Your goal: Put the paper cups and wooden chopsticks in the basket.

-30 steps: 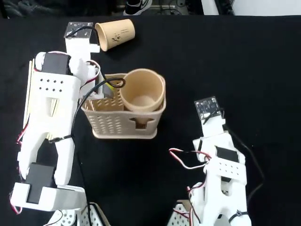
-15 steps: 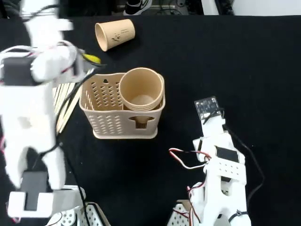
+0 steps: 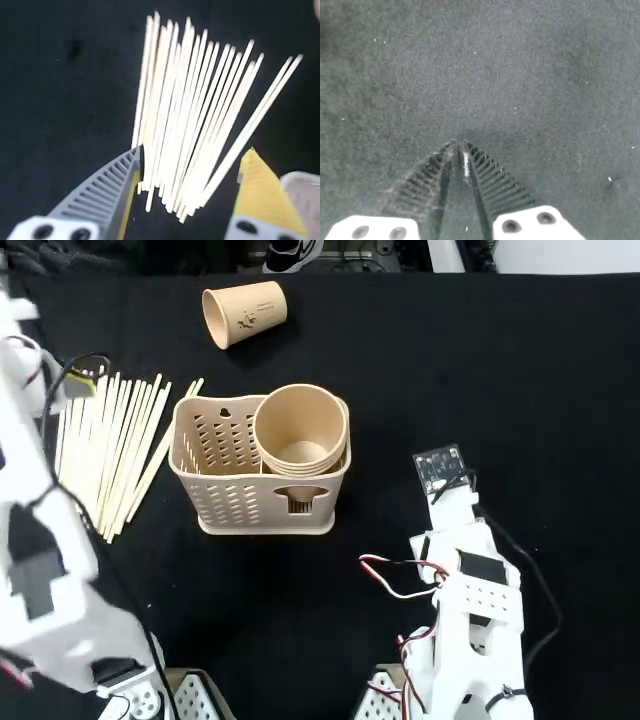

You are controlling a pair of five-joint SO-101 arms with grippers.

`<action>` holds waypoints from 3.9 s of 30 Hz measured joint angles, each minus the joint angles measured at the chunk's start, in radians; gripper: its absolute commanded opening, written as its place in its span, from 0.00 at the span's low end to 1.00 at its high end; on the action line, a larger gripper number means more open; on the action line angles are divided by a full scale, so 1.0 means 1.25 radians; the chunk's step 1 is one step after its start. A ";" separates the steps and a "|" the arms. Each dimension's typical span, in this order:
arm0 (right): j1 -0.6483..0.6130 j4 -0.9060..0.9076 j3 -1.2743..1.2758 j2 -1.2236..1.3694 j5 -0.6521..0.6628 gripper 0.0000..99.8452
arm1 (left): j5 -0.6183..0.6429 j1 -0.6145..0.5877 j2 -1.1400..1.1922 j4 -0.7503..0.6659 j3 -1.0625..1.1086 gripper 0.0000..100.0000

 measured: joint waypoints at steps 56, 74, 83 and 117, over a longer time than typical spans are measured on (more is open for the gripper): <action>0.000 -0.002 0.000 0.000 0.000 0.01 | 0.027 0.099 0.270 0.136 -0.376 0.03; 0.000 -0.002 0.000 0.000 0.000 0.01 | 0.249 0.257 -0.016 -0.011 -0.368 0.03; 0.000 -0.002 0.000 0.000 0.000 0.01 | 0.295 0.309 -0.135 -0.011 -0.367 0.03; 0.000 -0.002 0.002 0.000 0.000 0.01 | 0.340 0.496 -0.396 -0.087 -0.053 0.03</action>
